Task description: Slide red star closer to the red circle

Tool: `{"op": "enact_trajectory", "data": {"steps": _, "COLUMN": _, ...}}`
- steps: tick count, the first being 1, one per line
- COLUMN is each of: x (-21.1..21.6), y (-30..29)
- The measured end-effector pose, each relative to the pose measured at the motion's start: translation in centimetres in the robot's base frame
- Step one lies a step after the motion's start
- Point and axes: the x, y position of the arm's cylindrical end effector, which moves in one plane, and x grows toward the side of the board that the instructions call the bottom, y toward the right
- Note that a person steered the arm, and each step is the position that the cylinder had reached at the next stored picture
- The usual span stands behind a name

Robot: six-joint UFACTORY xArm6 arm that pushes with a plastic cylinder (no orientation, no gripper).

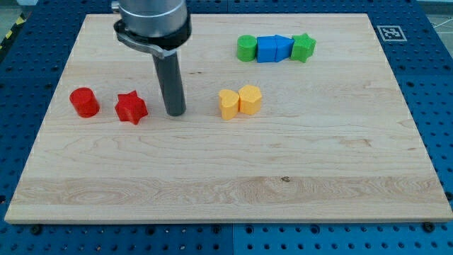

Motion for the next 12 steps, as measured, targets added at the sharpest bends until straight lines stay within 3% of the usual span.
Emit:
{"op": "enact_trajectory", "data": {"steps": 2, "x": 3.2, "y": 0.4}}
{"op": "enact_trajectory", "data": {"steps": 12, "x": 2.4, "y": -5.7}}
